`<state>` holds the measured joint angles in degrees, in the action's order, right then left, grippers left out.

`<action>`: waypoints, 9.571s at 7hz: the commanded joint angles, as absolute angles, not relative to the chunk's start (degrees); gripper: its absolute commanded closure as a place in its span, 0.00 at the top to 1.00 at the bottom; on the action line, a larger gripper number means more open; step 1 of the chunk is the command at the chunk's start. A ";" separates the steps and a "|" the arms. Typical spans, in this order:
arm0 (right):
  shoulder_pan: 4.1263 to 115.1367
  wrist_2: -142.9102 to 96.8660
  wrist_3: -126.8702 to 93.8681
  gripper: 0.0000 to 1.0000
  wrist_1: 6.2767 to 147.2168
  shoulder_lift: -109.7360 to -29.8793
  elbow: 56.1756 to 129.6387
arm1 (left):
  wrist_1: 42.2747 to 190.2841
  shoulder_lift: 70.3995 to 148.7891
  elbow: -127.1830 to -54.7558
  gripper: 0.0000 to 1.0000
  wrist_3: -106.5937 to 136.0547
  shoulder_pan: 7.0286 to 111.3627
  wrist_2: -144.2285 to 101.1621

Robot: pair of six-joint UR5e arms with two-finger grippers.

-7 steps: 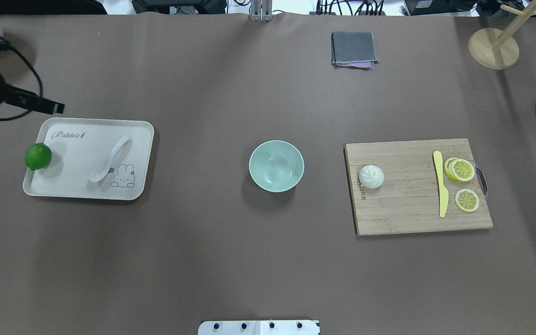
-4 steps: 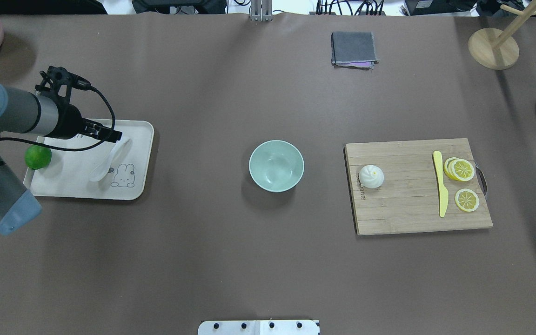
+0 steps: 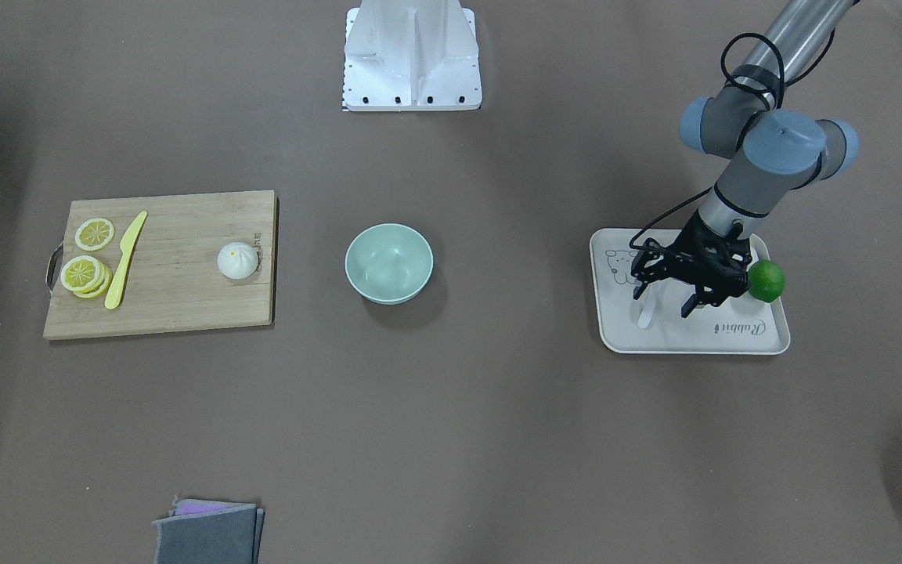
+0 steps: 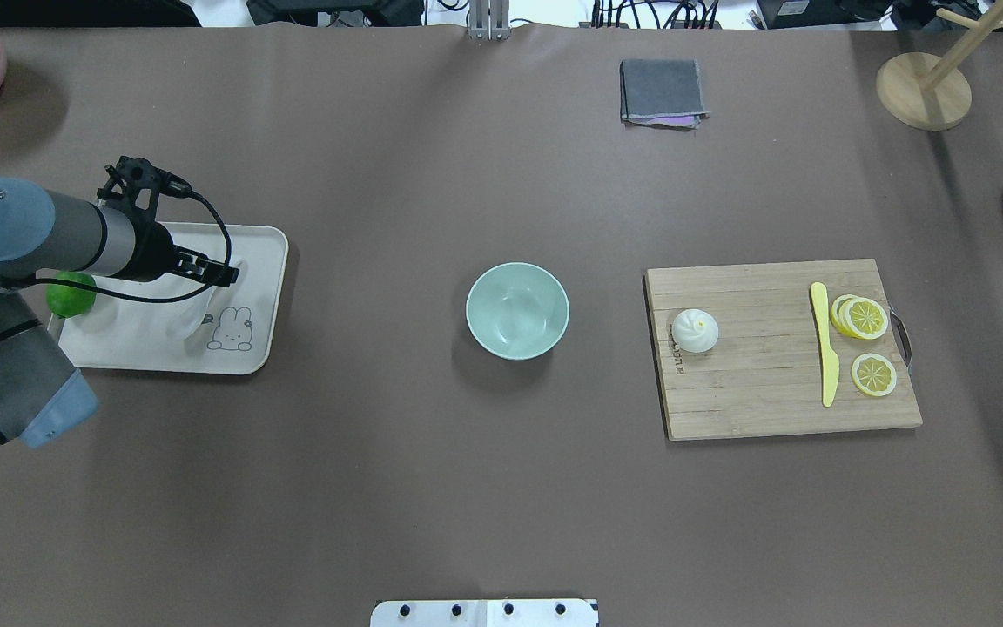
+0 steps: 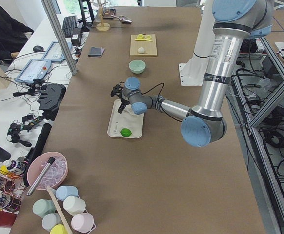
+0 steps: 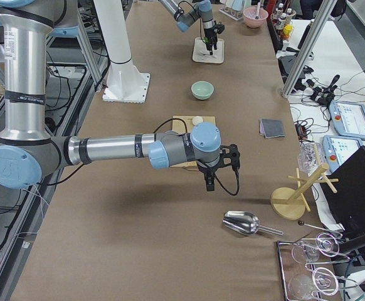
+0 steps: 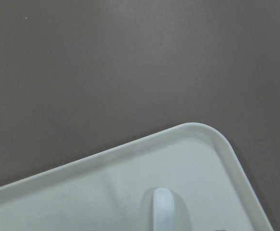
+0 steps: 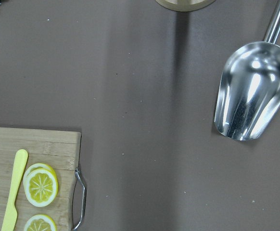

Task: Put spoon and bun in bowl

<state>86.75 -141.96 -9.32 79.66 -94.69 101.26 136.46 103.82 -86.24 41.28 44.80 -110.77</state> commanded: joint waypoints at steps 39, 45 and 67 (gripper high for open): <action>39.29 -114.52 -77.95 0.00 64.86 -67.16 101.34 | 125.21 135.79 -81.06 0.00 84.82 28.47 -86.13; 39.03 -114.08 -78.05 0.00 76.02 -56.09 100.20 | 125.60 129.77 -89.68 0.98 75.05 29.86 -86.92; 64.53 -117.11 -39.31 1.00 83.60 -86.38 108.48 | 124.80 86.33 -91.95 0.98 16.54 89.11 -130.08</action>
<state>57.88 -113.45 -41.46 88.06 -83.13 112.12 125.06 88.66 -93.09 17.55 87.26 -130.13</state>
